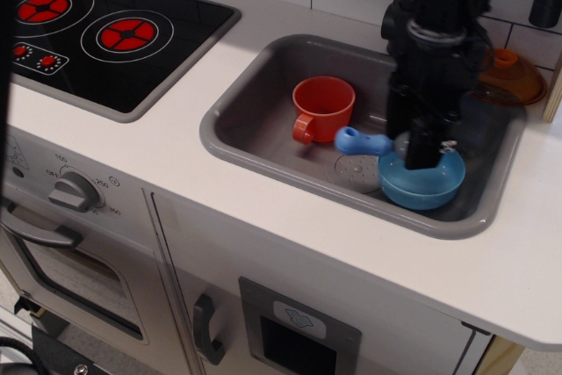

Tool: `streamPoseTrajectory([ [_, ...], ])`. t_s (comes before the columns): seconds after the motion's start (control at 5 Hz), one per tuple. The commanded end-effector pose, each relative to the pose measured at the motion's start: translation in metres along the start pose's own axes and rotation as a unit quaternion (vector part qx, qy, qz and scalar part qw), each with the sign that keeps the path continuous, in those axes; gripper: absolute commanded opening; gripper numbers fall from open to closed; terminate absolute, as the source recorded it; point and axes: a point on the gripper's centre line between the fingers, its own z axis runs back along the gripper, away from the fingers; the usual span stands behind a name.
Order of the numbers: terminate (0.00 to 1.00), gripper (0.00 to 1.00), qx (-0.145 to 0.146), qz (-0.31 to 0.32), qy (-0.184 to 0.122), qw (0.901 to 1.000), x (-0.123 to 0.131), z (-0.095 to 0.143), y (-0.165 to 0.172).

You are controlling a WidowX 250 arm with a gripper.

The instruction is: Put spoon in bowl sink

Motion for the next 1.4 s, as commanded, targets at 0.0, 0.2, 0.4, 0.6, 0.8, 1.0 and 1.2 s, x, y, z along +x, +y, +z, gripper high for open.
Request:
streamPoseTrajectory([
  [0.0, 0.00, 0.00, 0.011, 0.000, -0.033, 0.9994, 0.022, 0.018, -0.001],
  [0.2, 0.00, 1.00, 0.002, 0.004, -0.026, 0.9997, 0.020, 0.020, 0.001],
  [0.4, 0.00, 1.00, -0.022, 0.027, -0.022, 0.9992, 0.013, 0.029, 0.000],
  [0.6, 0.00, 1.00, 0.016, 0.025, -0.044, 0.9986, 0.012, 0.046, -0.008],
  [0.8, 0.00, 1.00, 0.040, 0.024, -0.088, 0.9950, 0.007, 0.074, -0.007],
  [1.0, 0.00, 1.00, 0.040, 0.024, -0.088, 0.9950, 0.007, 0.074, -0.007],
  [1.2, 1.00, 1.00, 0.040, 0.024, -0.088, 0.9950, 0.007, 0.074, -0.007],
])
